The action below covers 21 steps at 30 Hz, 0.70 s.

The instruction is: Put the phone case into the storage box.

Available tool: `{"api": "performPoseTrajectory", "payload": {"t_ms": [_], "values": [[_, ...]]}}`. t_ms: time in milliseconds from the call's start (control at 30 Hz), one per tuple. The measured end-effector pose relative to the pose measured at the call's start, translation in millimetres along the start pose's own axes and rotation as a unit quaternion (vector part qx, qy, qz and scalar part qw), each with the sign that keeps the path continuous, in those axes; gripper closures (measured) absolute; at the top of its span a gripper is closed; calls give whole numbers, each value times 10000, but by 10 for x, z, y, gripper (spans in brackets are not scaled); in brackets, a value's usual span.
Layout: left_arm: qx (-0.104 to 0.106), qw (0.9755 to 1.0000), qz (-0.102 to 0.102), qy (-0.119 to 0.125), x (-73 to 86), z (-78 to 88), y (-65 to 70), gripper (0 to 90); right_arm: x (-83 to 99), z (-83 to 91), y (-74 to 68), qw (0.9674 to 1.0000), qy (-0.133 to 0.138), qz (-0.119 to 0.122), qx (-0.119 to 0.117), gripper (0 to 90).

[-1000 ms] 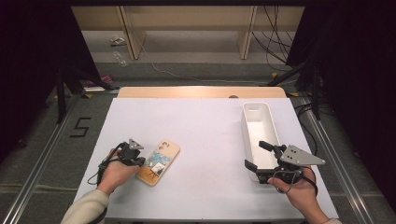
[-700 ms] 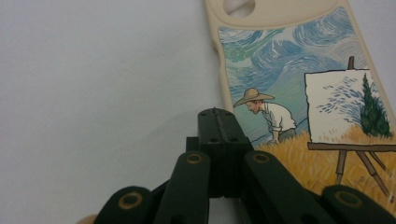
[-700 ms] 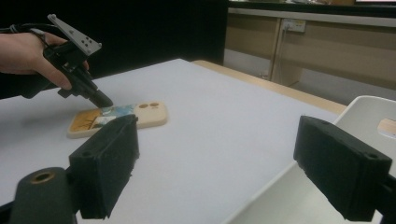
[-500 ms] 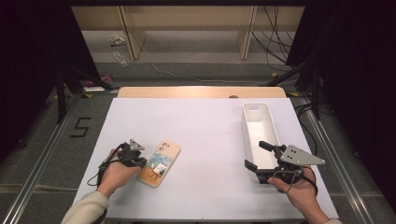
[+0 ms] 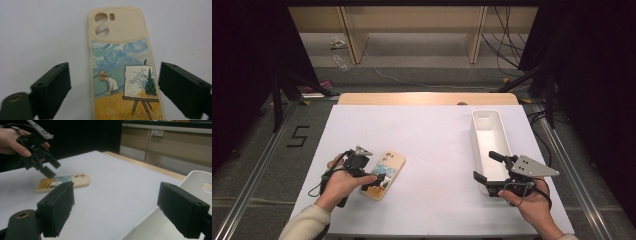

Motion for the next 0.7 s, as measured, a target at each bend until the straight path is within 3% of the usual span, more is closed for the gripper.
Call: {"api": "performPoseTrajectory", "payload": {"t_ms": [133, 433, 700], "values": [[-113, 9997, -86, -188, 9, -74, 65, 0, 1, -4, -1, 10000, -4, 2, 0, 149], [-220, 9989, -126, -392, 13, -167, 131, 0, 1, -7, 2, 10000, -1, 0, 6, 149], [-299, 9981, -185, -514, 40, -216, 108, 0, 1, -9, 5, 10000, 0, -12, 19, 149]]}}
Point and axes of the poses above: each handheld gripper's, and its own axes: z roughly backward along the jaws, x roughly out of its underside, y roughly to its right, the point moved 6 cm from there along -z, roughly forward along the jaws, and after that the axes turned 1 degree about y, right-handed, at the moved point
